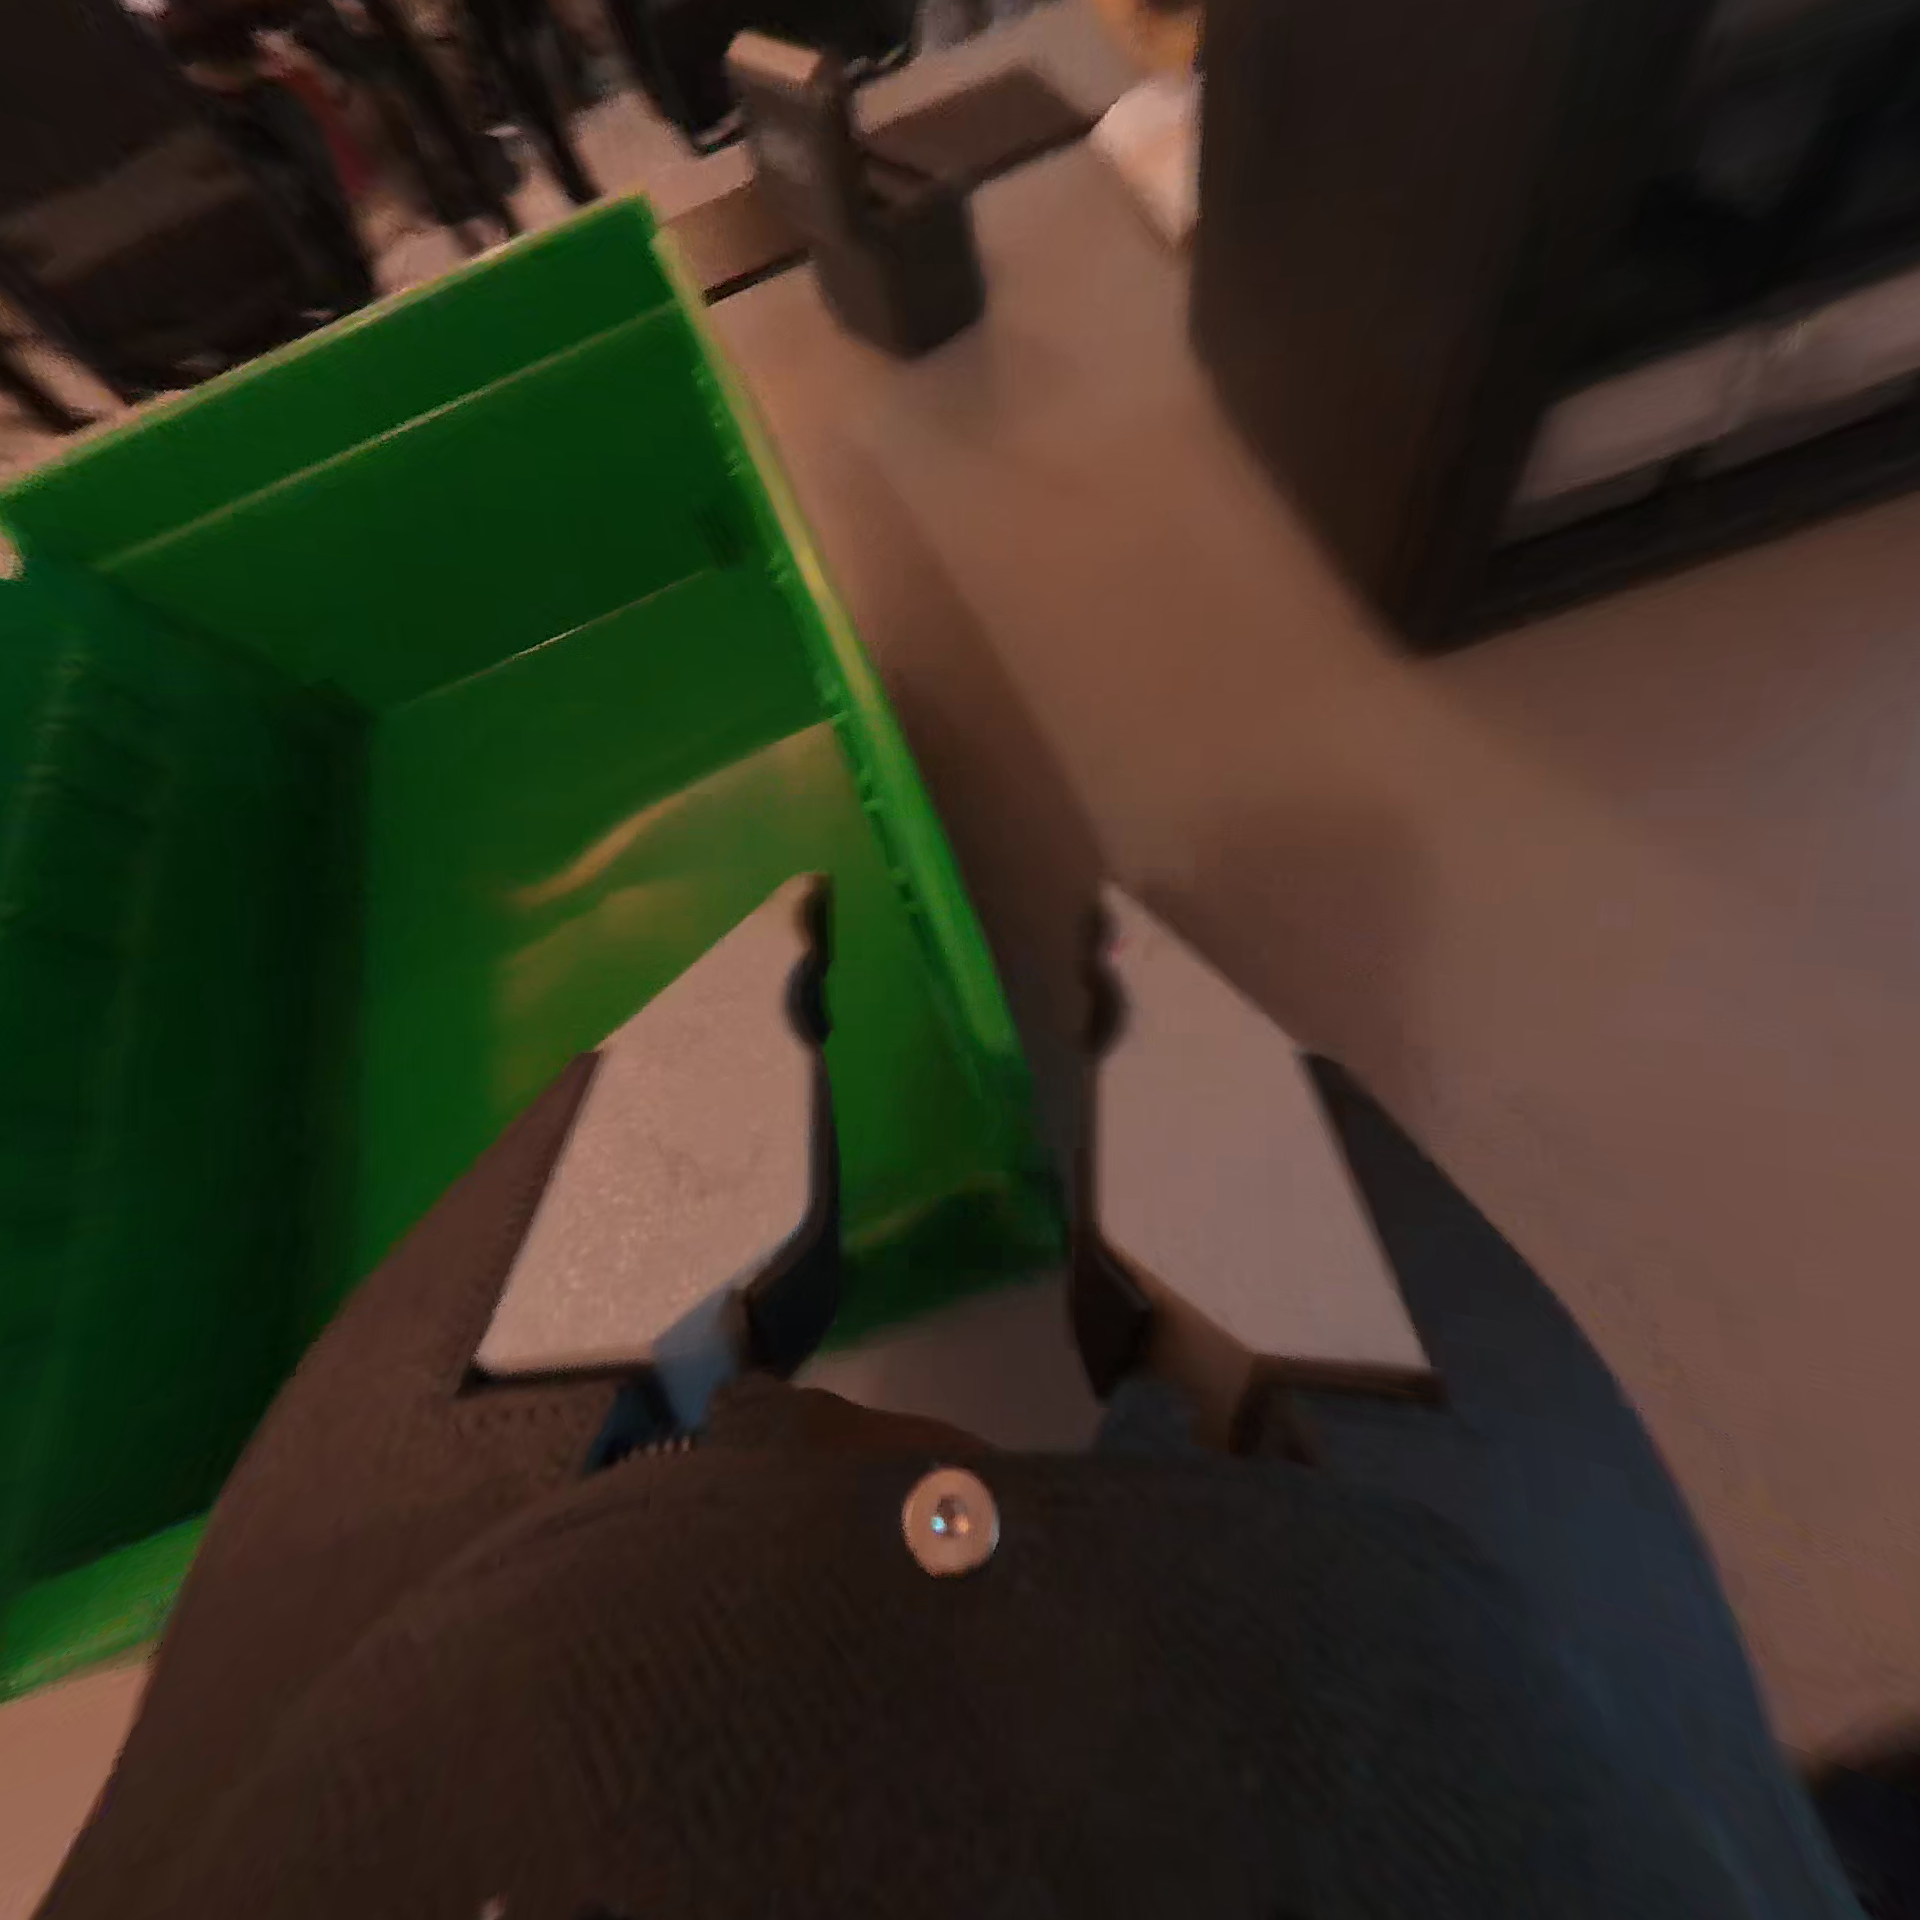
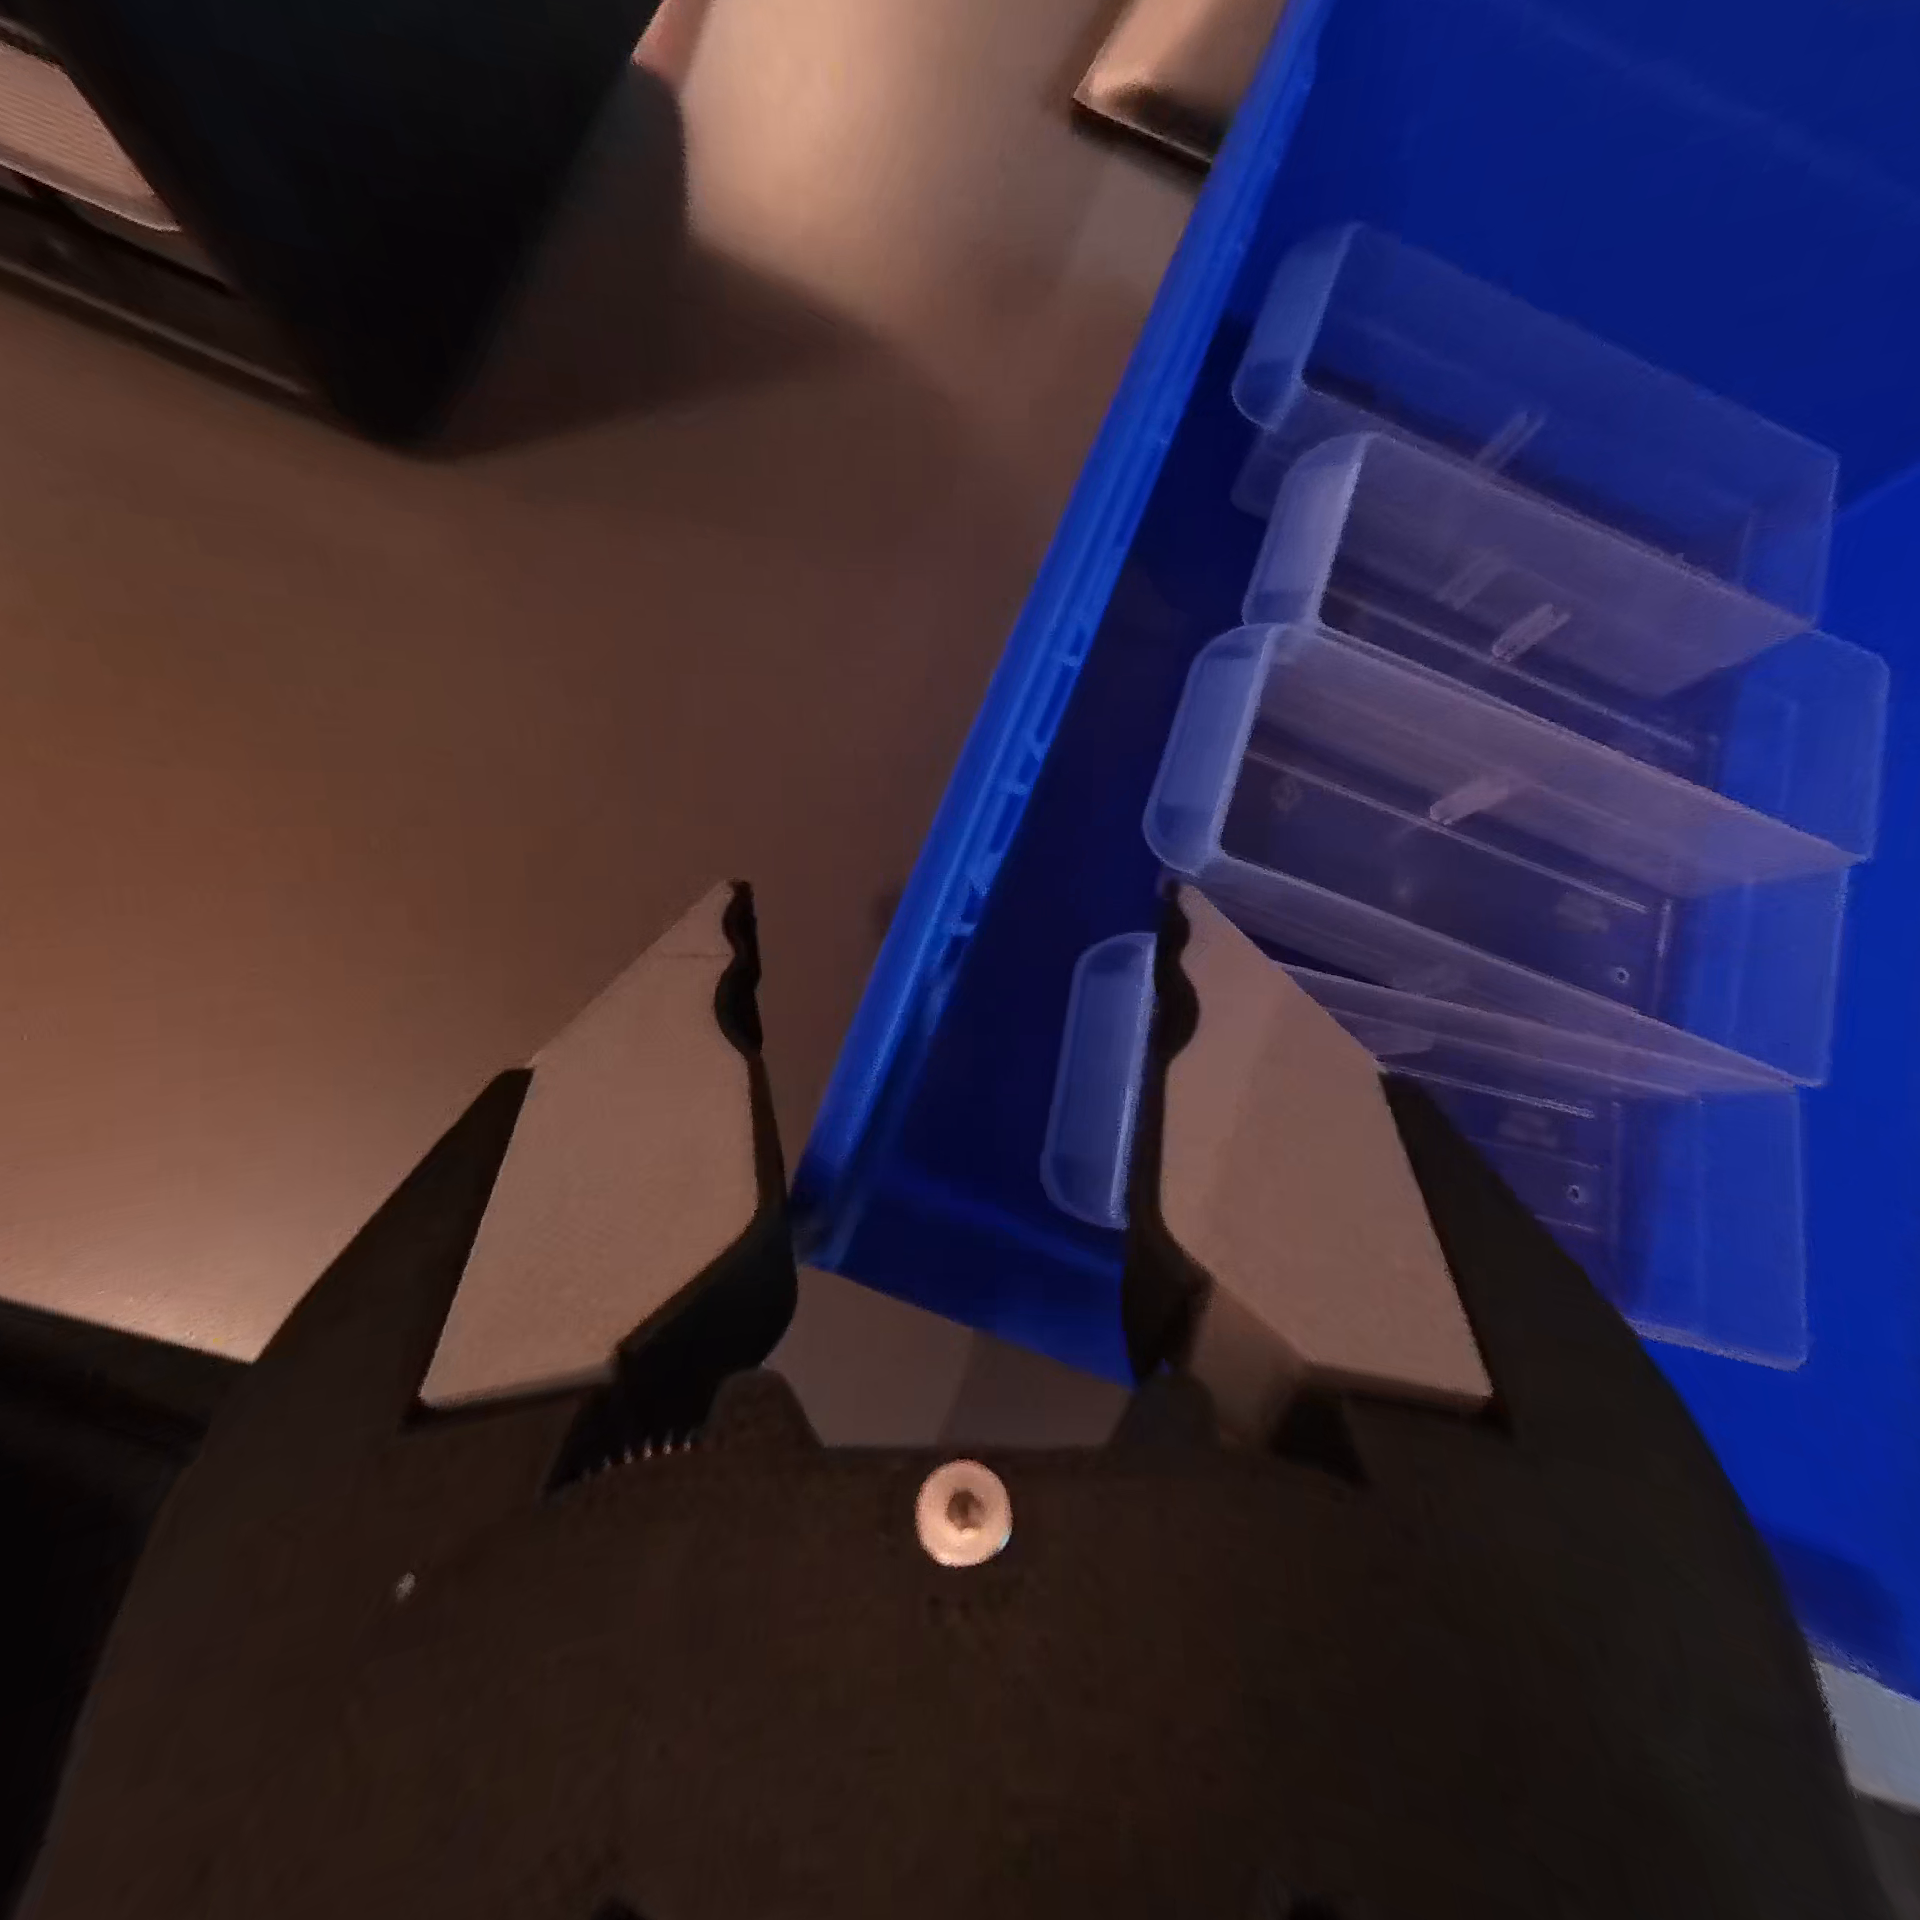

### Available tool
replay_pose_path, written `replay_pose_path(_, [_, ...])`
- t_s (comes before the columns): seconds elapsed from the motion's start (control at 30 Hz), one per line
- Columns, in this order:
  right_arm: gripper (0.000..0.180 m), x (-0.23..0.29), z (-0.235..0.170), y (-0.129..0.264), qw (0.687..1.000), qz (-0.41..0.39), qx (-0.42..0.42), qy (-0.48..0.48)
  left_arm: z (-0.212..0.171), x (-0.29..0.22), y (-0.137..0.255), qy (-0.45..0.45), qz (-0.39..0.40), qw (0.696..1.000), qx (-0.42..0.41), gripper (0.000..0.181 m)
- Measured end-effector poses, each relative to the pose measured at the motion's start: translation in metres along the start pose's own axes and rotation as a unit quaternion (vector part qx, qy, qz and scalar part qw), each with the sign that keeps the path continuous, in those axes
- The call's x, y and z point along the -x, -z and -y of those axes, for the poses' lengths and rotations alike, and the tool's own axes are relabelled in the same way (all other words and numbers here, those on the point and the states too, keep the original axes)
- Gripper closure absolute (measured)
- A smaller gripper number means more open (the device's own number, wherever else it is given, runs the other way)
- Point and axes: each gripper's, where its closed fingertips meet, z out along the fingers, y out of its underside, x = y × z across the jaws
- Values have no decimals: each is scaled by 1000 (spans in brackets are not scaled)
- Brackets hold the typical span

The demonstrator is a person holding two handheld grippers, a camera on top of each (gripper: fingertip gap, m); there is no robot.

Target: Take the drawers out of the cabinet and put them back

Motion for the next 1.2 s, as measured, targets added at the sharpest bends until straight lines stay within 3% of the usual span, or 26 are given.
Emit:
replay_pose_path(0.07, [113, 5, 0, 0, 1000, 18, -1, 12, 6, 2, -2, -8, -2, 1000, -23, 158])
replay_pose_path(0.13, [156, -5, -5, 9, 998, -39, 18, 38, 0, 18, 4, -12, 33, 999, -13, 169])
replay_pose_path(0.17, [166, -14, -13, 14, 996, -72, 42, 39, -2, 32, 10, -24, 64, 998, -16, 177])
replay_pose_path(0.2, [175, -19, -21, 20, 994, -82, 53, 41, -5, 33, 13, -39, 48, 998, -18, 176])
replay_pose_path(0.27, [177, -17, -30, 33, 998, -44, 37, 34, -1, 35, 27, -25, 27, 999, -36, 177])
replay_pose_path(0.4, [177, -2, -47, 76, 995, -40, 39, 85, 13, 52, 56, -46, 77, 995, -50, 177])
replay_pose_path(0.6, [177, 34, -53, 174, 987, -43, 41, 148, 49, 71, 118, -47, 118, 985, -117, 176])
replay_pose_path(0.83, [176, 132, -35, 254, 964, 100, -18, 245, 65, 81, 171, -40, 146, 975, -165, 177])
replay_pose_path(1.0, [176, 218, -11, 267, 918, 240, -89, 302, 61, 94, 203, -31, 158, 970, -181, 177])
replay_pose_path(1.2, [177, 353, 24, 199, 859, 338, -121, 366, 60, 106, 227, -18, 168, 965, -199, 178])
